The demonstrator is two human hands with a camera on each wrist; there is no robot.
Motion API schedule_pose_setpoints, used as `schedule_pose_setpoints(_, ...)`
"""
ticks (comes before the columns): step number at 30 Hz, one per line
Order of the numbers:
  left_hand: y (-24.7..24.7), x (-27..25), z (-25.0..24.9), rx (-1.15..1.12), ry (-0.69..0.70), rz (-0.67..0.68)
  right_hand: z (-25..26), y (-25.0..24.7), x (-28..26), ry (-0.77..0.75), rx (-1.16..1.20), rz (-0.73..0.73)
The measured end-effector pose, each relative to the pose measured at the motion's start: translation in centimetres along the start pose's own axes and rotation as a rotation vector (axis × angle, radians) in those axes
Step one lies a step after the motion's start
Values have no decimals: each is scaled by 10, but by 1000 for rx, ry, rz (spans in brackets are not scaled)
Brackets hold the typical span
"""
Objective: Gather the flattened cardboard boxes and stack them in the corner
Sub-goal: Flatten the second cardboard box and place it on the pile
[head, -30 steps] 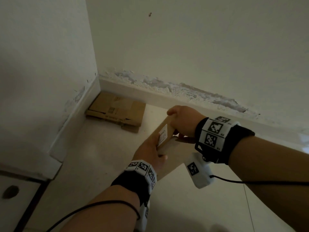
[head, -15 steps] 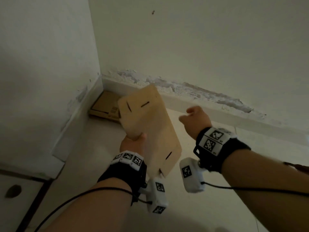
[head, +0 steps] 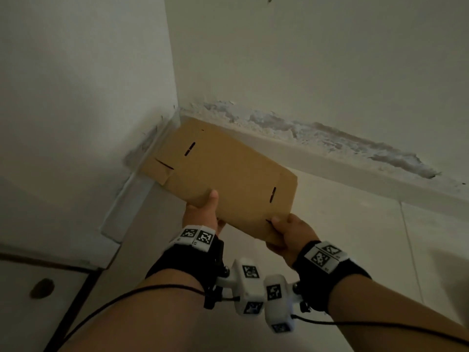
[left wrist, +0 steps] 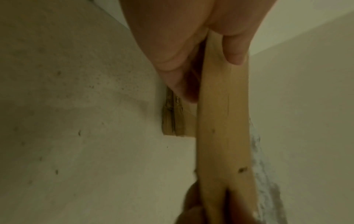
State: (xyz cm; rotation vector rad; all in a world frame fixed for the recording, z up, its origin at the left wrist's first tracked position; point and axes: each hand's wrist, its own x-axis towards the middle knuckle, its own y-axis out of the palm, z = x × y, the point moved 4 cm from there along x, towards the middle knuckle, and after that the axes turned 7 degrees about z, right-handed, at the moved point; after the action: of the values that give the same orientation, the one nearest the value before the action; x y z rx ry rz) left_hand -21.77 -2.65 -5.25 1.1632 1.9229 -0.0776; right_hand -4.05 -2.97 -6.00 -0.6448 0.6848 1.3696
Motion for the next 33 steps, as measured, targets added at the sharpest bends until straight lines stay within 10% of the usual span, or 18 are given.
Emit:
schedule_pose_setpoints(12,-30,38,-2,138,-61,33,60,55,97,-55,-148,-5)
schedule_pose_setpoints(23,-23,42,13,278,-149,77,74,67,104,-125,-1032,8)
schedule_pose_setpoints(27,-25,40,13,319,-129,51,60,57,95,-18,-563,62)
schedule_pose_setpoints(33,-1,24,7,389,-111,92,66,18,94,13,-687,-21)
